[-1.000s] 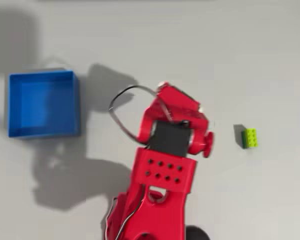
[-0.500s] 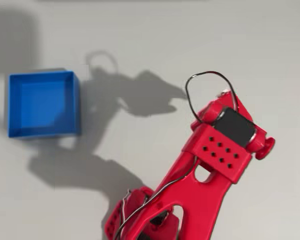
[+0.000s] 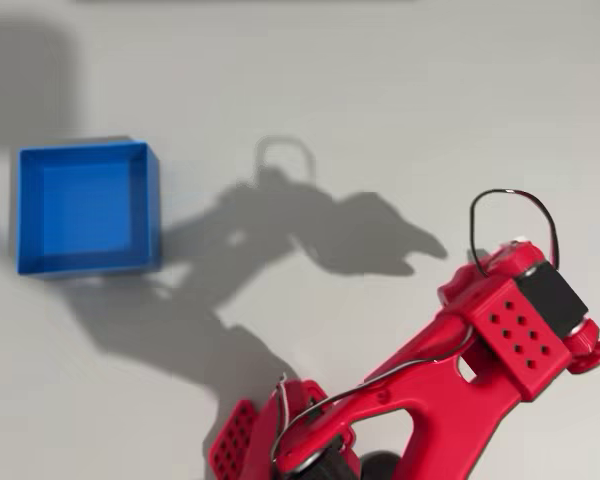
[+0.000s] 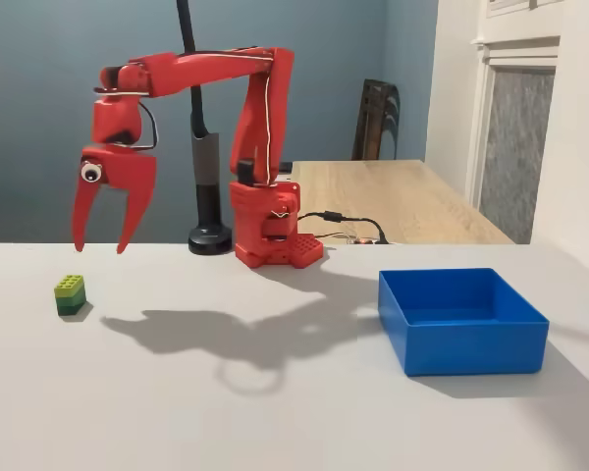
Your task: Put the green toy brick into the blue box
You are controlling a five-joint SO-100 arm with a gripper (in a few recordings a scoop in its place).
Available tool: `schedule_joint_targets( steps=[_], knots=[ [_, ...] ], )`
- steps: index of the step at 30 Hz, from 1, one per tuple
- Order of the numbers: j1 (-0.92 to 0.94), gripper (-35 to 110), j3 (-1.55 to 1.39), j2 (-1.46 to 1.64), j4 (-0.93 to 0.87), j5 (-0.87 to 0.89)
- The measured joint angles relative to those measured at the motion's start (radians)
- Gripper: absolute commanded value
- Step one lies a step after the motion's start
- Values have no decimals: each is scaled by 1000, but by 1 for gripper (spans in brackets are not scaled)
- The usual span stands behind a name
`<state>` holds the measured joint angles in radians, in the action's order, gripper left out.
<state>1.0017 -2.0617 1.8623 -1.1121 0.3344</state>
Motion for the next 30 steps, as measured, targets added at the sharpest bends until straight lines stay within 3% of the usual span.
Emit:
schedule_joint_targets(
  steps=[30],
  knots=[
    [9,32,98,-253,158,44]
  ],
)
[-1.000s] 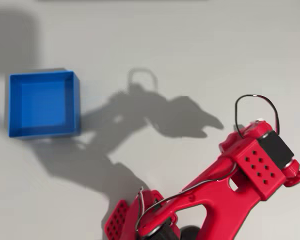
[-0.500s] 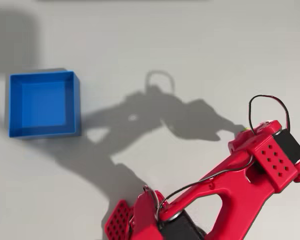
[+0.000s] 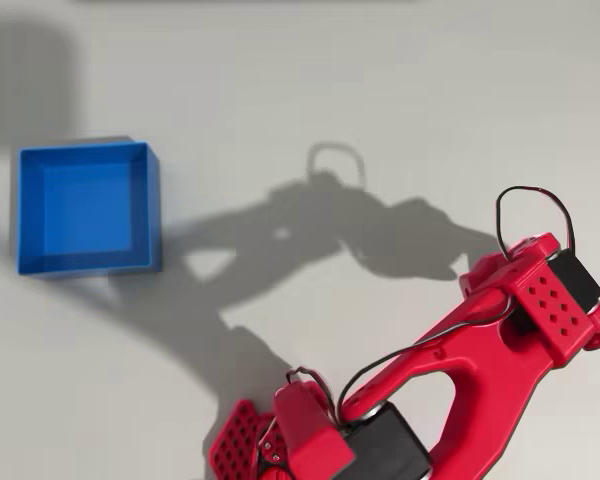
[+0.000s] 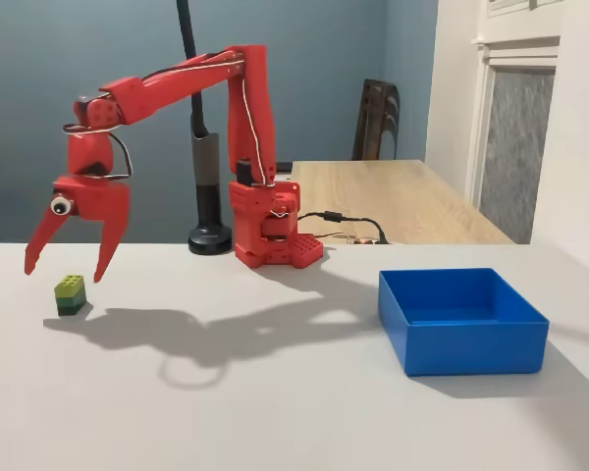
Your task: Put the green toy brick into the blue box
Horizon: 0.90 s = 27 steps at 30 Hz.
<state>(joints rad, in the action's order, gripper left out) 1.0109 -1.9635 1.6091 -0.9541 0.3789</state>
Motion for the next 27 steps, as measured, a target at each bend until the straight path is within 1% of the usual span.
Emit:
schedule_joint_targets(
  steps=[7,15,17,20,24,27],
  knots=[
    [2,31,-3,-44,51,0],
    [12,26,-44,-91,121,0],
    [26,22,-51,-103,140,2],
    [28,13,-61,-104,158,2],
    [29,3,-61,-104,163,21],
    [29,0,-61,-104,163,18]
  ],
)
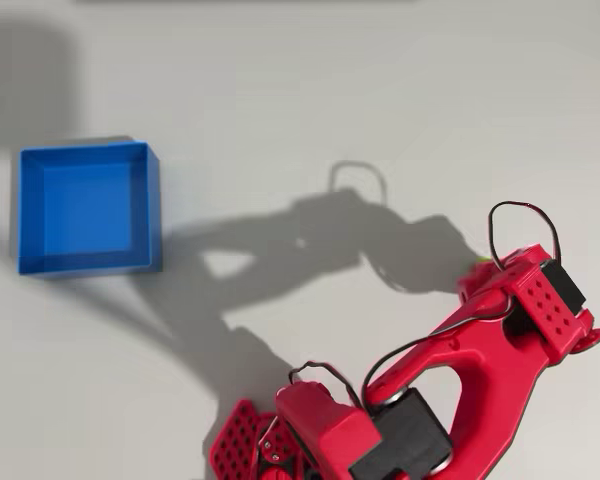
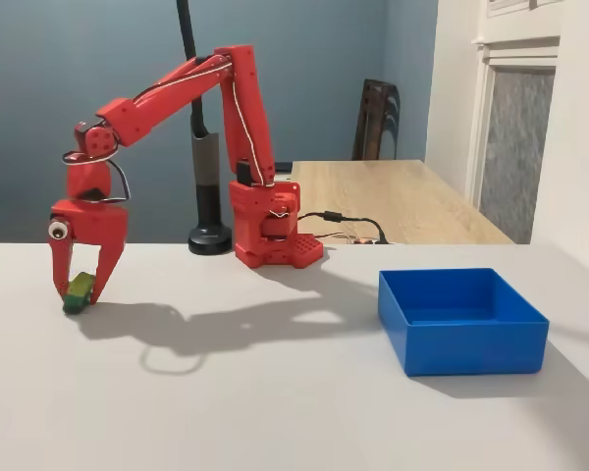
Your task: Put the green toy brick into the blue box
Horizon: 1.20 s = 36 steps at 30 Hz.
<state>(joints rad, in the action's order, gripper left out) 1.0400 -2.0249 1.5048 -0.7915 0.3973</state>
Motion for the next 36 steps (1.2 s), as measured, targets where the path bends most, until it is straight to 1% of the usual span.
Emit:
schedule_joint_targets(
  steps=[7,10,17,21,30,36],
  knots=[
    [-2,0,3,0,-3,-11],
    [-2,0,20,-2,-34,-3],
    [-71,0,91,-2,-204,-14],
    [-147,0,160,-2,-301,-5],
    [-313,0,407,-2,-518,-3],
    [-448,0,557,-3,-618,-3]
  ],
)
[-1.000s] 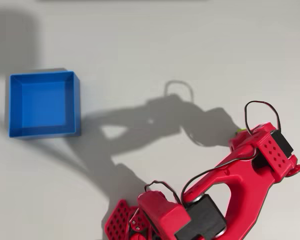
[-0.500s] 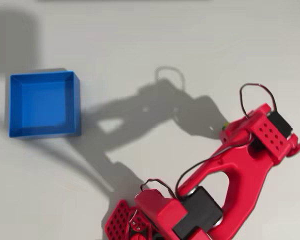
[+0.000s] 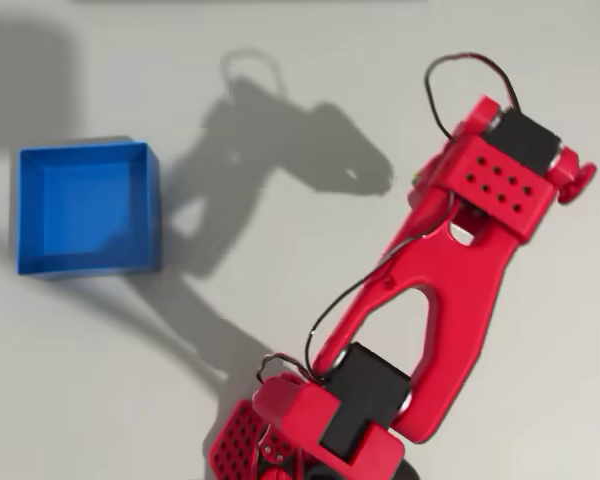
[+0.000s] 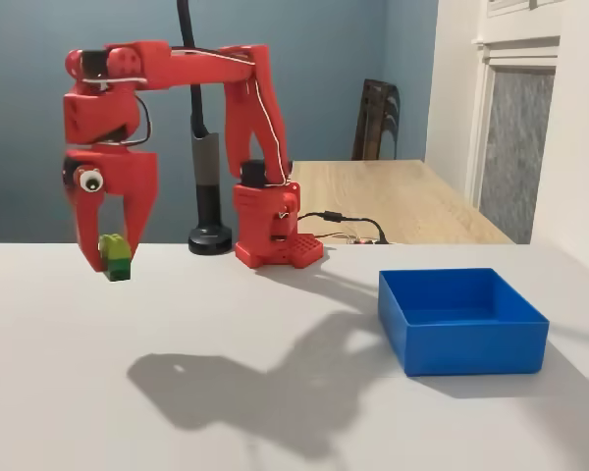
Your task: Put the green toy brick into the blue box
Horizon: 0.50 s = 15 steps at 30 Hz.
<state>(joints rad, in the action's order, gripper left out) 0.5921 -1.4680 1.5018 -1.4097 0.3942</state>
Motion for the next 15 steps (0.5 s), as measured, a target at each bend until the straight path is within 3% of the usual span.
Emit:
schedule_joint_targets(
  steps=[15],
  knots=[
    [-474,0,-98,129,-17,-72]
  ],
)
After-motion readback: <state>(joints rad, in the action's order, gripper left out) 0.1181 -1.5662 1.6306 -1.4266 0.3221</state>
